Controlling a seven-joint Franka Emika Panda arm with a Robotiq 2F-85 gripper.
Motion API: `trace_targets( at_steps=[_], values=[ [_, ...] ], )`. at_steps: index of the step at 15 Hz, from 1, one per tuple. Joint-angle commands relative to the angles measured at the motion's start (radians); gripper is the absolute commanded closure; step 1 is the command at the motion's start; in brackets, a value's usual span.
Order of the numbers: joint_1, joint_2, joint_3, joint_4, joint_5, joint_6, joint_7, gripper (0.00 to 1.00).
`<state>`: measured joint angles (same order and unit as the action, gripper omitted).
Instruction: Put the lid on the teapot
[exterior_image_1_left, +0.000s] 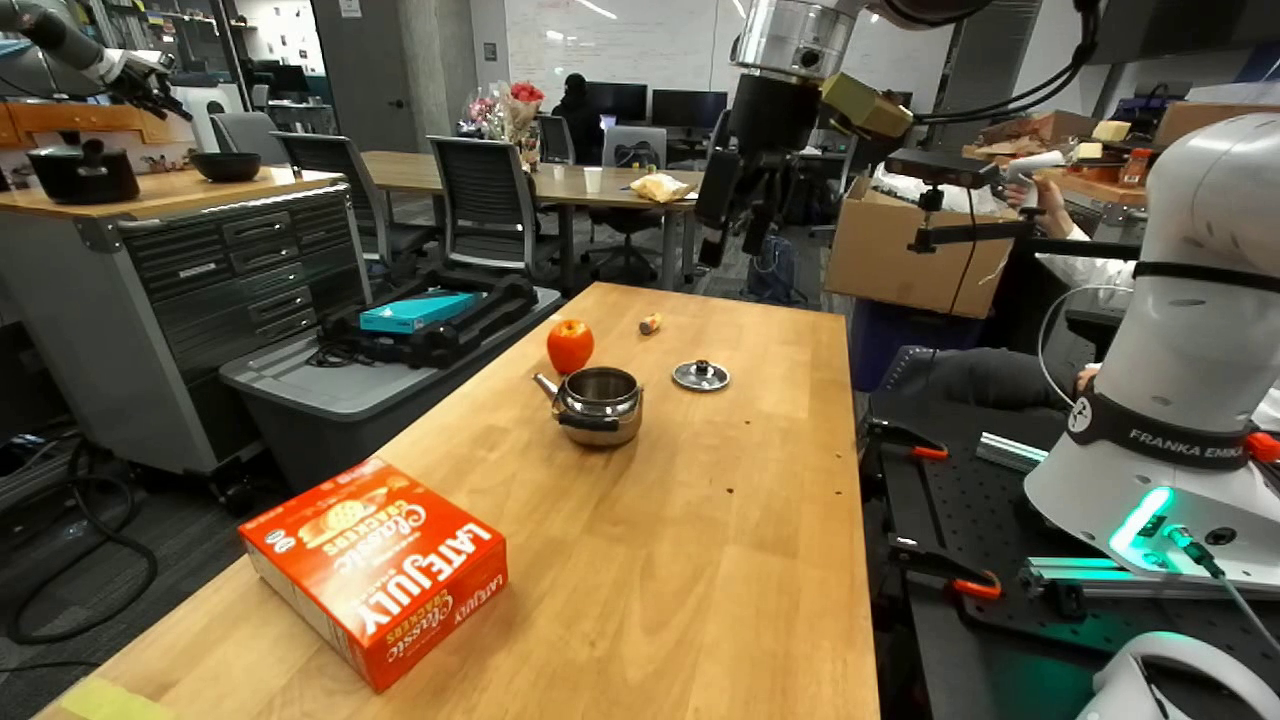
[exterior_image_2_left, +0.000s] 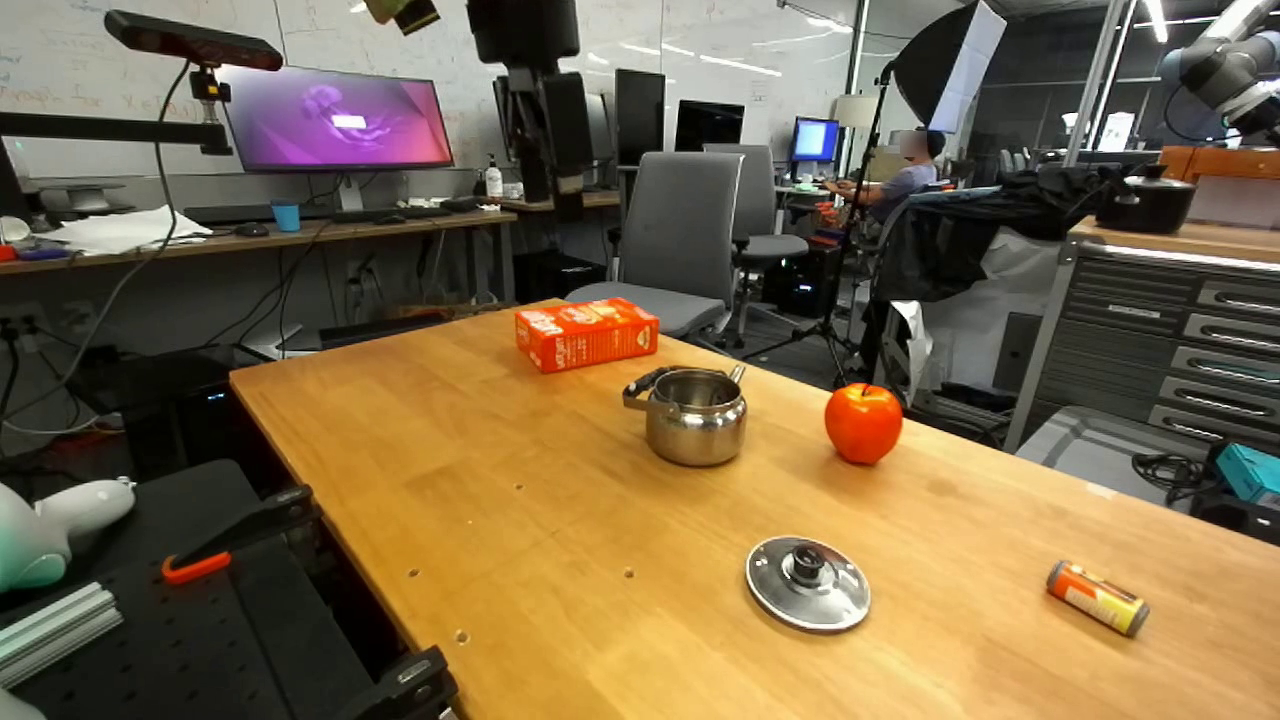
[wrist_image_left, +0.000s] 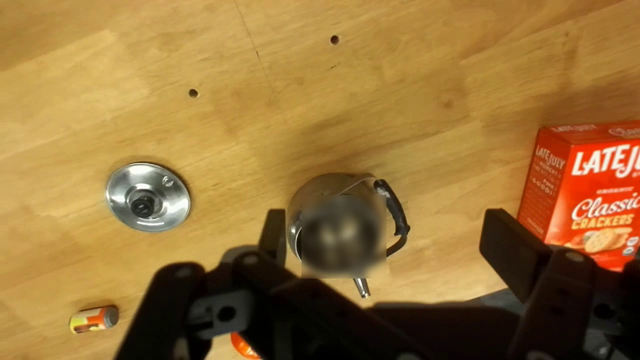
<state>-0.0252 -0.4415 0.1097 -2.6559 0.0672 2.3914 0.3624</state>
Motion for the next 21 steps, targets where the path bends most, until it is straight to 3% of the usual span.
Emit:
trace_targets(
  at_steps=[1,14,21],
  values=[
    [-0.018,-0.003,-0.061,-0.003,0.035,0.053,-0.030,0.00],
    [-0.120,0.115,-0.191,0.058,0.060,0.123,-0.028,0.00],
    [-0.148,0.250,-0.276,0.157,0.149,0.133,-0.045,0.00]
  ],
)
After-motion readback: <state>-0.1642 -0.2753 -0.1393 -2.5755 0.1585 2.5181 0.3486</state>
